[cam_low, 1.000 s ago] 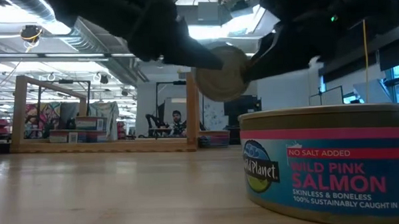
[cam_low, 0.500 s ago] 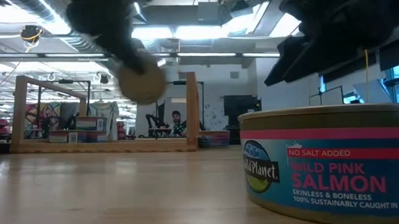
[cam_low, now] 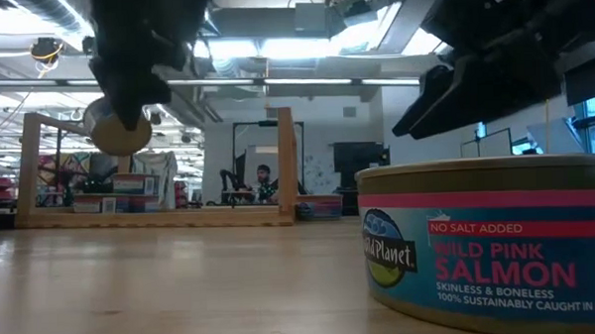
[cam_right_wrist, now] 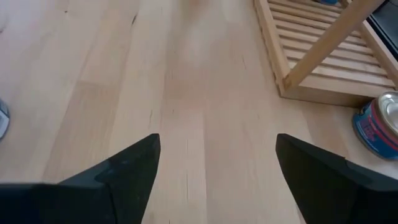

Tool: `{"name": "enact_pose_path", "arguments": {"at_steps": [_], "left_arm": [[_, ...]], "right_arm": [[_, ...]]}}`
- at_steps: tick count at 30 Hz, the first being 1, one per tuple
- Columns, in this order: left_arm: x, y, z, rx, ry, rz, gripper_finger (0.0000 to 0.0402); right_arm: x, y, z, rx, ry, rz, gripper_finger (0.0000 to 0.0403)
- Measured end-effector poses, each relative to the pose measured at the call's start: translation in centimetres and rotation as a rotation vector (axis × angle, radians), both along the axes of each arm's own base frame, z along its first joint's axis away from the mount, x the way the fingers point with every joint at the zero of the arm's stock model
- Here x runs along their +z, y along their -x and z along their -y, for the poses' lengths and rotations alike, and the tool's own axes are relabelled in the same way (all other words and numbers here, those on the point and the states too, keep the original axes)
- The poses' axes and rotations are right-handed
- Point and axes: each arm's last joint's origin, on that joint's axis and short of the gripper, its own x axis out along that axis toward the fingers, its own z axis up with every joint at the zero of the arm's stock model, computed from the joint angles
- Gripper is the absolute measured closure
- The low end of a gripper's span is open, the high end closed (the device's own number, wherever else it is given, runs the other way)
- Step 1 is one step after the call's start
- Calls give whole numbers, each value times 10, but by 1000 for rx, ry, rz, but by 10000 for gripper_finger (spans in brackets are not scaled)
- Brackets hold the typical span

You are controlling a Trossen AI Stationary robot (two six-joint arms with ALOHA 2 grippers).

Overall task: Stack canned seafood by type on shelf
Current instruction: Stack the blue tuna can on top of the other blue tuna can on the shelf

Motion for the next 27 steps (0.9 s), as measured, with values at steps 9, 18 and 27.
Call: {"name": "enact_pose_path", "arguments": {"at_steps": [9, 18, 27], "left_arm": [[-31, 21, -69, 179, 59, -208, 207], [-47, 26, -95, 191, 84, -179, 207], [-66, 41, -100, 211, 72, -229, 206]], "right_arm": [[0, 0, 0, -4, -7, 2, 81], [0, 0, 0, -4, -7, 0, 81], [0, 0, 0, -5, -6, 1, 81]]}}
